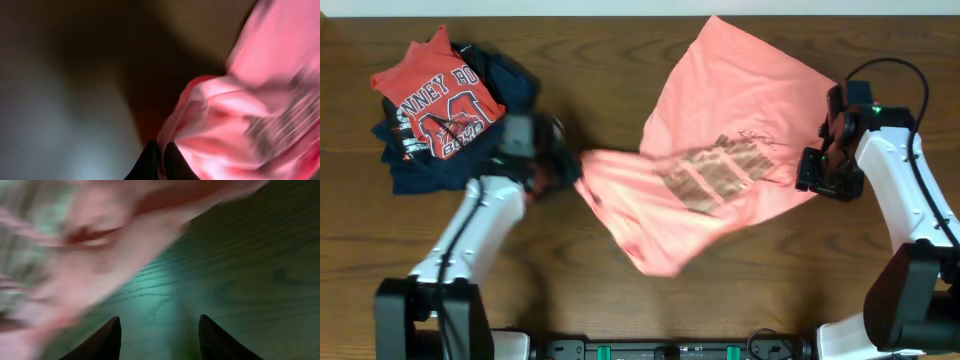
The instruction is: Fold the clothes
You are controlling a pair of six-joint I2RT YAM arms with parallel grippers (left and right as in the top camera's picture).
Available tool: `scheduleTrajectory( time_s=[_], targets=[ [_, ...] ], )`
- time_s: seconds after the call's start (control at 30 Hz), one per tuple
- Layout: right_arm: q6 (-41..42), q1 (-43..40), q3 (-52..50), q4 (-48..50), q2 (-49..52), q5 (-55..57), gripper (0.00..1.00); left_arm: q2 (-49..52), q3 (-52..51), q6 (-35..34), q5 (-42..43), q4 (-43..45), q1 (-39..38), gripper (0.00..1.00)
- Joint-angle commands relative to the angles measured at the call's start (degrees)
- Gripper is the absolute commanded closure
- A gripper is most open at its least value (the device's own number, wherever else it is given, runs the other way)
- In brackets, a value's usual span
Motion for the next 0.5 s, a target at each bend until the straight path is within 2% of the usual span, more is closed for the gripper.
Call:
scheduleTrajectory(
  time_s=[0.0, 0.07, 0.1, 0.13, 0.37, 0.47],
  targets=[
    [1.0, -1.2, 0.9, 0.0, 0.0, 0.9, 0.50, -1.1, 6.8, 1.0, -2.1, -0.4, 5.0, 0.89],
    [1.0, -1.2, 0.9, 0.3, 0.0, 0.7, 0.49, -1.1, 8.0, 1.0, -0.5, -0.6, 6.2, 0.43],
    [1.0, -1.2, 0.9, 0.3, 0.0, 0.7, 0.49, -1.1, 8.0, 1.0, 0.8, -1.3, 6.3, 0.13],
    [1.0, -1.2, 0.9, 0.3, 0.0, 0.7, 0.49, -1.1, 8.0, 1.0, 1.8, -2.9, 6.3, 0.02],
    [1.2, -1.5, 0.9, 1.1, 0.0, 1.6, 0.48, -1.0, 6.8, 0.9, 2.2, -21.9, 4.1, 0.02],
    [1.4, -1.9, 0.9, 1.3, 0.0, 1.6, 0.48, -1.0, 4.5, 0.7, 2.2, -27.0, 2.5, 0.02]
  ],
)
